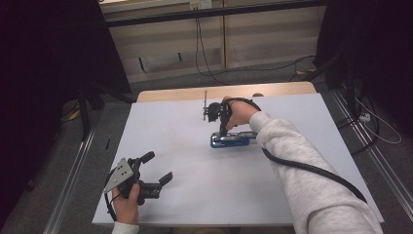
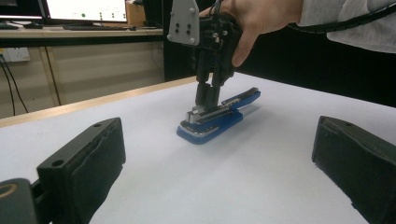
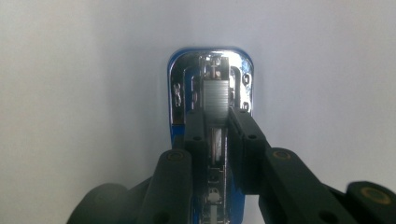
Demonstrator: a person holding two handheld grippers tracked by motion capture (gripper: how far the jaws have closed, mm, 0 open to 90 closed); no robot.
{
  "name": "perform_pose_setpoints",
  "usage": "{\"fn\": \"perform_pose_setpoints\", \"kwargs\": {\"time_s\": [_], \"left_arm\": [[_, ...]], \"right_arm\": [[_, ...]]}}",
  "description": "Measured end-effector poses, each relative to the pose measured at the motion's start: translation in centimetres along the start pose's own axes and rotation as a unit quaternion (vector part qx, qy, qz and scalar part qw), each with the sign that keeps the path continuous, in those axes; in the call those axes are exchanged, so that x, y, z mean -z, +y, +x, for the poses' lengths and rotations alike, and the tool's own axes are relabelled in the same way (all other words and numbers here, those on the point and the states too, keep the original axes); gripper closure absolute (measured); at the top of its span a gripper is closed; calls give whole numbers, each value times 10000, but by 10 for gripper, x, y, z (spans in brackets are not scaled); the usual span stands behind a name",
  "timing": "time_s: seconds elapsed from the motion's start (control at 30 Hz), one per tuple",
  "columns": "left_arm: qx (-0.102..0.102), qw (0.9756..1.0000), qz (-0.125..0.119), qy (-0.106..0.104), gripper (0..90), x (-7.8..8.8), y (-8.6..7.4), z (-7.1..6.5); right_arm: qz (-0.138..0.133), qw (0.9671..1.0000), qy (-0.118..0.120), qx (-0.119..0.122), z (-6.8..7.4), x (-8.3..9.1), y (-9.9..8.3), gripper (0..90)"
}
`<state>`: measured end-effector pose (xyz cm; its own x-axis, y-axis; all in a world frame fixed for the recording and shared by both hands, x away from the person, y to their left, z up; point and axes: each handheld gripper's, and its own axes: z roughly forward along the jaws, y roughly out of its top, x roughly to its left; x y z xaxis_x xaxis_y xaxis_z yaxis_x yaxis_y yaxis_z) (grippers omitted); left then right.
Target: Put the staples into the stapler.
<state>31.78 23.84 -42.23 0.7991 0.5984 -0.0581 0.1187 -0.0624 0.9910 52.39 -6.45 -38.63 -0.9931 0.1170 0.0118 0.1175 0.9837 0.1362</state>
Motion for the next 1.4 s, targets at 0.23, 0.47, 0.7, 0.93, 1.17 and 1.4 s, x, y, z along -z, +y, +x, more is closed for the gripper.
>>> {"fn": "perform_pose_setpoints", "kwargs": {"time_s": [0.23,0.47,0.7,0.93,1.17,1.4], "left_arm": [[-14,10000,-9,2,27,0,0,0],[-18,10000,-5,4,27,0,0,0],[2,10000,6,-1,27,0,0,0],[-46,10000,19,-9,27,0,0,1],[-32,10000,-4,16,26,-1,0,0],[4,10000,-5,-24,26,0,0,1]], "right_arm": [[19,10000,-18,-19,0,0,1,783],[40,10000,-20,-4,0,-2,2,783],[16,10000,12,3,0,-4,3,782],[-24,10000,-14,-1,0,-4,5,780],[-83,9999,-76,-69,1,-5,7,711],[-465,9980,-186,-378,3,1,-3,599]]}}
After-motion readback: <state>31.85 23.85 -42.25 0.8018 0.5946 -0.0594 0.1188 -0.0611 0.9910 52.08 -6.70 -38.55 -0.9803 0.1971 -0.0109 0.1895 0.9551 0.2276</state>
